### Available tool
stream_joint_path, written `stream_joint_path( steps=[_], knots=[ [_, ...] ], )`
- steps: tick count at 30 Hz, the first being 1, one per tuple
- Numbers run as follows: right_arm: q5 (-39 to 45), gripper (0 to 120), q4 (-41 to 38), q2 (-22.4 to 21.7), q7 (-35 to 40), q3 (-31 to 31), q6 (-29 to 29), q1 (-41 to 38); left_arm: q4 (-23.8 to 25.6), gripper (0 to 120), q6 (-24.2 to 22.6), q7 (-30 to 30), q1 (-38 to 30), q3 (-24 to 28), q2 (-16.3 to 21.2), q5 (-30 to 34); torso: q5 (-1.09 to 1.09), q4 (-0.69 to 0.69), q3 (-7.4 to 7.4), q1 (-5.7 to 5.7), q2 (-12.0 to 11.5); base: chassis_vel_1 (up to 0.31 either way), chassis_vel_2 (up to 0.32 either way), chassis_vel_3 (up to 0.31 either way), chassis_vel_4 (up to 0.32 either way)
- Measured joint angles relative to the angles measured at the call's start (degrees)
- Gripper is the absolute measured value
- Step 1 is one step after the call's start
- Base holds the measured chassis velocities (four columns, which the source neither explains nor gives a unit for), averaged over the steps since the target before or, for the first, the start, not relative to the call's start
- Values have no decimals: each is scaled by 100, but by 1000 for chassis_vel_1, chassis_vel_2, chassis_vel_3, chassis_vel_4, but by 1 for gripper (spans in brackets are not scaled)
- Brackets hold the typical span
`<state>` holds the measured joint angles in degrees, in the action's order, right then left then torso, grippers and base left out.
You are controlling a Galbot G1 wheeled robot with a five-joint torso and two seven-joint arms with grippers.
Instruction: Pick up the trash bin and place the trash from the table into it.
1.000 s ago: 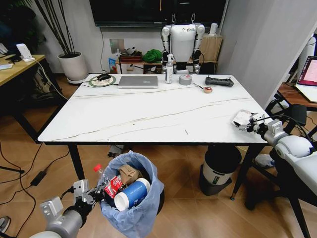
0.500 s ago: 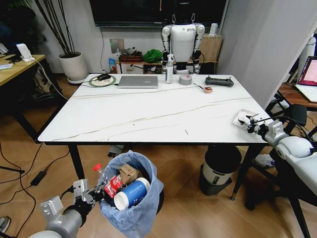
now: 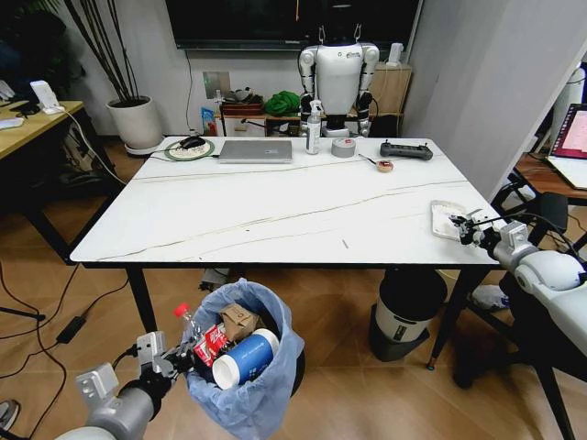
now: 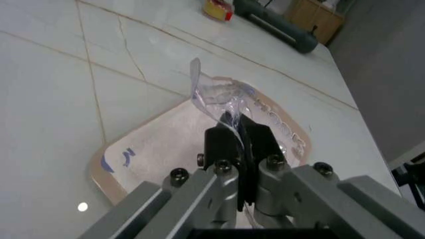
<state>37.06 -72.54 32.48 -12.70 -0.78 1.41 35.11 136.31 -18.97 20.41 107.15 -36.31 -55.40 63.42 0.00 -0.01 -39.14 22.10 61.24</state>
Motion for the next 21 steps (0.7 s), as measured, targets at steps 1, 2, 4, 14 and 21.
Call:
stream_joint_path(
  steps=[1,2,4,14,21],
  knots=[
    [150,0,-104,-41,-6,0,7,0,14,0,-1,0,0,10,-2,-6,0,0,0,0,0,0,0,0,0],
    [285,0,-228,-87,-12,2,25,1,25,0,-2,0,-1,20,-3,-11,-1,0,0,0,0,0,0,0,0],
    [498,0,-456,-180,-49,3,51,-3,47,0,-4,0,-2,33,-5,-19,-1,1,0,0,0,0,0,0,0],
    [1696,0,-1571,-790,-384,-7,87,-37,120,0,-10,0,21,60,-9,-104,-1,0,0,0,0,0,0,0,0],
    [2743,0,-3050,-1498,-523,65,-30,-9,105,0,-9,-29,65,80,-83,-283,-2,1,0,0,1,0,0,0,0]
  ],
)
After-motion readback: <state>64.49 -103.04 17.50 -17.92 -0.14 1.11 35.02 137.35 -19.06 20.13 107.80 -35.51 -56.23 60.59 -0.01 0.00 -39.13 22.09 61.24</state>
